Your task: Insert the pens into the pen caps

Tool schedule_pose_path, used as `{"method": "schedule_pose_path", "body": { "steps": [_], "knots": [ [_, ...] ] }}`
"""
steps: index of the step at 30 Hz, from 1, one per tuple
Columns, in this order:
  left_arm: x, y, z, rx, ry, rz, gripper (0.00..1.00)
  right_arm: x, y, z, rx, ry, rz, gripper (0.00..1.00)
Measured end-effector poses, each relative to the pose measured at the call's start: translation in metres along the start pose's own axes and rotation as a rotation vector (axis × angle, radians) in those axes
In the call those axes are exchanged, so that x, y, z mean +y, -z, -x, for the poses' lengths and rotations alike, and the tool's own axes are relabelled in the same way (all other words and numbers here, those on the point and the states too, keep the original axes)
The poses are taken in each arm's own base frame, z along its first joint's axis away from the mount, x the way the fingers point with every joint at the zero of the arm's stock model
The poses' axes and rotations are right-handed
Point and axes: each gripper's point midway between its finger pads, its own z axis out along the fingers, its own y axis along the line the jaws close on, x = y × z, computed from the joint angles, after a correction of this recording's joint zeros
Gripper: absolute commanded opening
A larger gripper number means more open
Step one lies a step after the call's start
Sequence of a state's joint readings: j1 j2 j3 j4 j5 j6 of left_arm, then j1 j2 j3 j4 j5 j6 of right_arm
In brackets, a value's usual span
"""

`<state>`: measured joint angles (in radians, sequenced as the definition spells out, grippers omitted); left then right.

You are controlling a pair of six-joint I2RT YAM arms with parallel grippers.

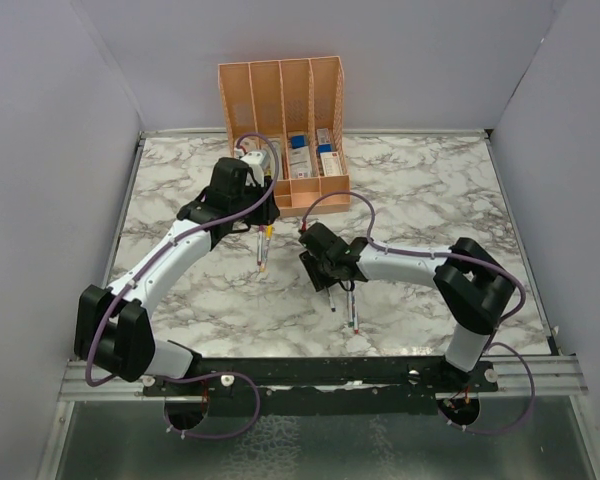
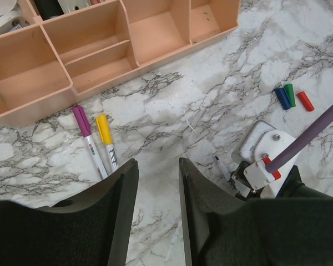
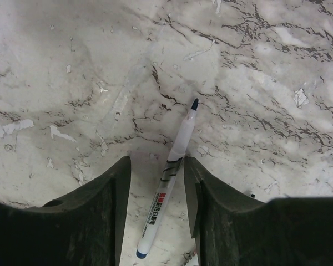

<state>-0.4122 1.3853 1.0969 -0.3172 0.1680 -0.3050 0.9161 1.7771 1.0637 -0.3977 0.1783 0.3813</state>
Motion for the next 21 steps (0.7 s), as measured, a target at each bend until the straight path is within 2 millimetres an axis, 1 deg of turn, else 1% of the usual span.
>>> {"method": "schedule_pose_path", "body": {
  "steps": [2,7,8,11,12,18,21],
  "knots": [
    [0.0,0.001,0.001,-0.004,-0.001,-0.001,0.38,0.001,-0.001,0.001,0.001,-0.009,-0.001,0.4],
    [0.002,0.005,0.001,-0.012,0.001,0.003,0.38,0.0,-0.001,-0.001,0.014,-0.032,-0.01,0.28],
    [0.002,0.005,0.0,-0.012,0.002,0.004,0.38,0.0,-0.001,-0.001,0.017,-0.039,-0.011,0.24],
    [0.004,0.005,0.0,-0.012,0.005,0.008,0.38,0.0,0.0,-0.003,0.026,-0.055,-0.014,0.06],
    [0.005,0.005,0.0,-0.011,0.005,0.009,0.38,0.001,0.0,-0.004,0.033,-0.061,-0.015,0.02],
    [0.01,0.004,-0.004,-0.002,0.007,0.018,0.38,0.0,0.0,-0.006,0.066,-0.067,-0.028,0.01],
    [0.011,0.005,-0.003,-0.004,0.002,0.02,0.38,-0.001,0.0,0.0,0.072,-0.066,-0.053,0.01]
  ]
}}
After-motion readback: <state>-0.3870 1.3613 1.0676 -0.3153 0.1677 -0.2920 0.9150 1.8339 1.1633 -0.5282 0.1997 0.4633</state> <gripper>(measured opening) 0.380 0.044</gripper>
